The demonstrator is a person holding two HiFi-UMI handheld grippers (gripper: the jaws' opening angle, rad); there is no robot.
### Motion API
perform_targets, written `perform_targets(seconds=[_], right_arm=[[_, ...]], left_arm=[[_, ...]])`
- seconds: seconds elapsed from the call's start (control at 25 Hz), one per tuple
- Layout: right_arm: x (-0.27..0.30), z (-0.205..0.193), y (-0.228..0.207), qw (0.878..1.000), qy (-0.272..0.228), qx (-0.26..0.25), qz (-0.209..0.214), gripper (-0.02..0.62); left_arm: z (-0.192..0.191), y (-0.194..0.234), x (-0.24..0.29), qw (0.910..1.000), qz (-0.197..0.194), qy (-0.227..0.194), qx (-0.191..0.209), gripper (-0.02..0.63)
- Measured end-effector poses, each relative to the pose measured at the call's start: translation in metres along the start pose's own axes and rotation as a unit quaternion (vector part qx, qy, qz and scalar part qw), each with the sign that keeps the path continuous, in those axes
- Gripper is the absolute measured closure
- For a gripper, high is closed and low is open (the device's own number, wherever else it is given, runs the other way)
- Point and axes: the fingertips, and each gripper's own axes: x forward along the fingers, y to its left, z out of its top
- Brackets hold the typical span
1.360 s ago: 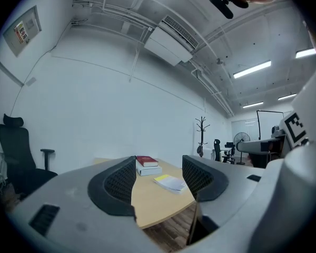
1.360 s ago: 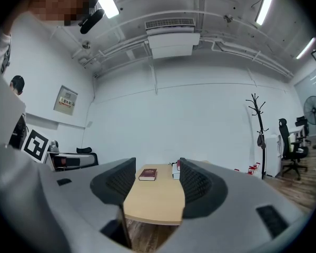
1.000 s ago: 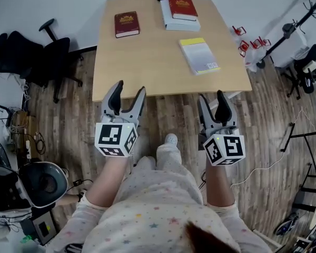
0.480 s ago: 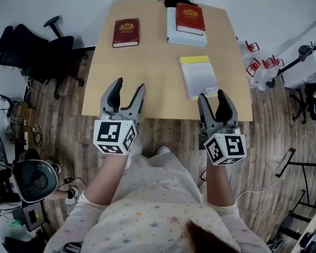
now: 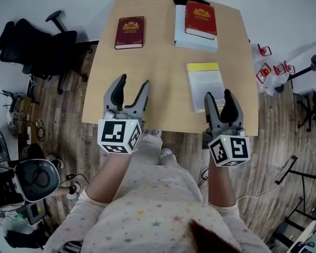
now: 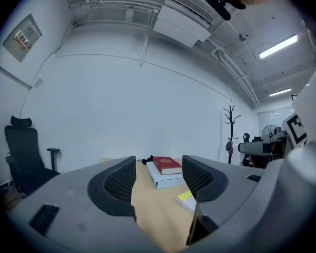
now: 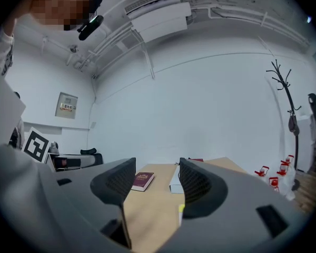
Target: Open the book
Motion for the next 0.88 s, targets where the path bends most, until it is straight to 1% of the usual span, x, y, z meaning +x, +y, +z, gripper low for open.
perform_targets(seconds=[0.24, 0.48, 0.64, 0.88], right_arm=[[0.062, 0.01, -0.018, 1.0, -0.002, -0.012, -0.018, 0.342], [0.11, 0.019, -0.036, 0.999, -0.007, -0.015, -0.039, 0.342], [0.126, 0.018, -0.043, 0.999, -0.006, -0.009, -0.05, 0.342], [0.145, 0.012, -0.05, 0.999, 0.003, -0.012, -0.04, 0.342]], left_arm=[[0.005, 0.03, 0.064, 0.9999, -0.007, -0.004, -0.009, 0.353], [0.011, 0.047, 0.118, 0.9994, -0.033, -0.006, -0.006, 0.353], [0.008, 0.053, 0.14, 0.9991, -0.042, -0.001, -0.008, 0.353], [-0.001, 0.054, 0.157, 0.9992, -0.036, 0.006, -0.016, 0.353]])
